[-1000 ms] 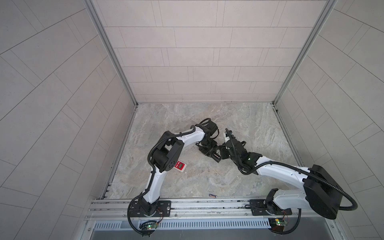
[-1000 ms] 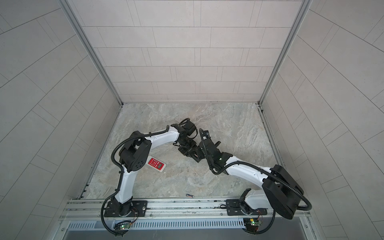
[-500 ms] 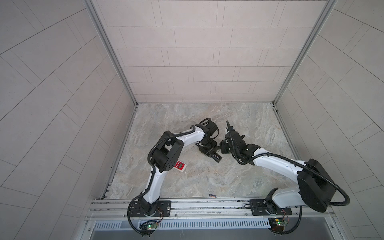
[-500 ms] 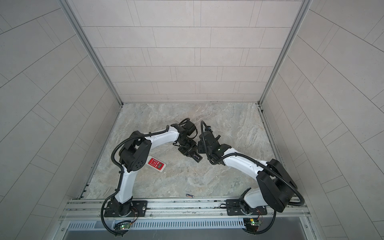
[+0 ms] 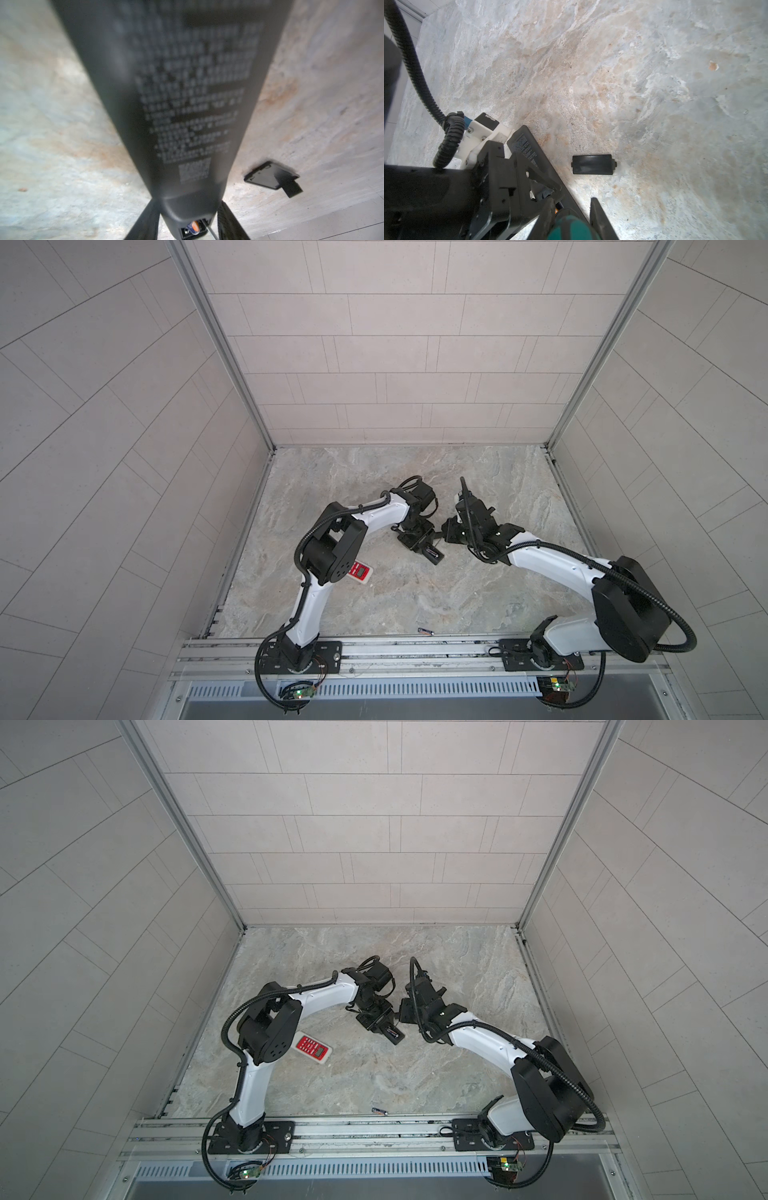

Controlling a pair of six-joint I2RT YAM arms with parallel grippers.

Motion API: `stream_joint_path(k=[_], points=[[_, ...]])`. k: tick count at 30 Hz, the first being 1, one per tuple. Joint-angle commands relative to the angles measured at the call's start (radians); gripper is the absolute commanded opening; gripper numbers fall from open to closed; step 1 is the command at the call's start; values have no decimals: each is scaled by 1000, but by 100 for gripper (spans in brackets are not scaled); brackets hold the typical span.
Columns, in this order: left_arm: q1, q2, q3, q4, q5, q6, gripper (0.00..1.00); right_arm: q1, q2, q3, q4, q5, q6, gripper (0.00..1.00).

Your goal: Unload the batteries from the remote control

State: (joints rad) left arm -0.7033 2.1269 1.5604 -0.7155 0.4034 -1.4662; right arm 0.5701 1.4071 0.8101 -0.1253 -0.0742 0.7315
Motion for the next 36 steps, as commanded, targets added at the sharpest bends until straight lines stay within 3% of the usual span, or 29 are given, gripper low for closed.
stream_joint_path(k=[1, 12, 18, 20, 22, 25, 32, 36], points=[[11, -50, -3, 58, -82, 13, 40, -4, -8, -2, -66, -50, 22, 0], [25, -50, -7, 79, -95, 64, 41, -4, 34, 60, -109, 0, -19, 0], [27, -35, 38, -3, -108, 115, 61, 1, 67, 79, -115, -3, -41, 0], [28, -26, 102, -93, -151, 150, 81, 9, 59, 74, -106, 5, -41, 0], [27, -15, 169, -175, -198, 173, 93, 14, 43, 66, -92, 14, -40, 0], [26, -4, 212, -194, -231, 203, 95, 17, 8, 48, -71, 31, -37, 0], [68, 32, 187, -115, -98, 245, 100, 14, -79, 12, -61, 66, -48, 0], [66, 42, 210, -113, -97, 274, 100, 15, -87, 6, -75, 70, -55, 0]])
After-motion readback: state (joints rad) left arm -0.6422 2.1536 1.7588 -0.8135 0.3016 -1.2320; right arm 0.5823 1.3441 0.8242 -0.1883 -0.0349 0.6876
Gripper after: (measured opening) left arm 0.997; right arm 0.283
